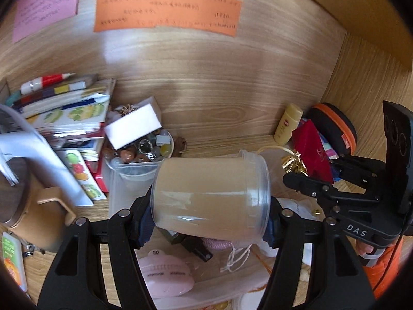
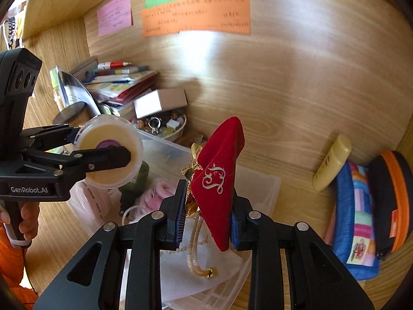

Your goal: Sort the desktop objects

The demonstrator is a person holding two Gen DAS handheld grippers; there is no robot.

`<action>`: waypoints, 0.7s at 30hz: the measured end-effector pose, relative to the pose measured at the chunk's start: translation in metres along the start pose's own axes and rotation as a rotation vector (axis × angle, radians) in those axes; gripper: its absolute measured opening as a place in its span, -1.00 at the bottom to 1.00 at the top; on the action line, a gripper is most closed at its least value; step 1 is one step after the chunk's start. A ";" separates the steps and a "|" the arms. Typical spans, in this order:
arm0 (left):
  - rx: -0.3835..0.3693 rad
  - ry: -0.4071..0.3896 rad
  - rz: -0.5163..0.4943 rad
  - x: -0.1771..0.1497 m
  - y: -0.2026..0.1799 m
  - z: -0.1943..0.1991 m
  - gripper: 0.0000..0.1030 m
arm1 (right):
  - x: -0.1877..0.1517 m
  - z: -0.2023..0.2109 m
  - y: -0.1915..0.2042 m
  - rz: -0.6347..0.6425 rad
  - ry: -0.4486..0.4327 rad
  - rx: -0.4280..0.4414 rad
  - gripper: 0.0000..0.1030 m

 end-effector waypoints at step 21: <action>-0.032 0.151 -0.054 -0.035 -0.018 -0.052 0.26 | -0.028 -0.024 -0.012 0.017 0.078 -0.059 -0.37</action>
Point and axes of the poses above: each gripper's, at about its wrist camera, not at the fingertips, and z roughly against the way its jaws point, y to its left, x to its top, the point moved 10 cm from there along -z, roughly the way its jaws point, and after that the axes turned 12 degrees about -y, right-handed, at the moved point
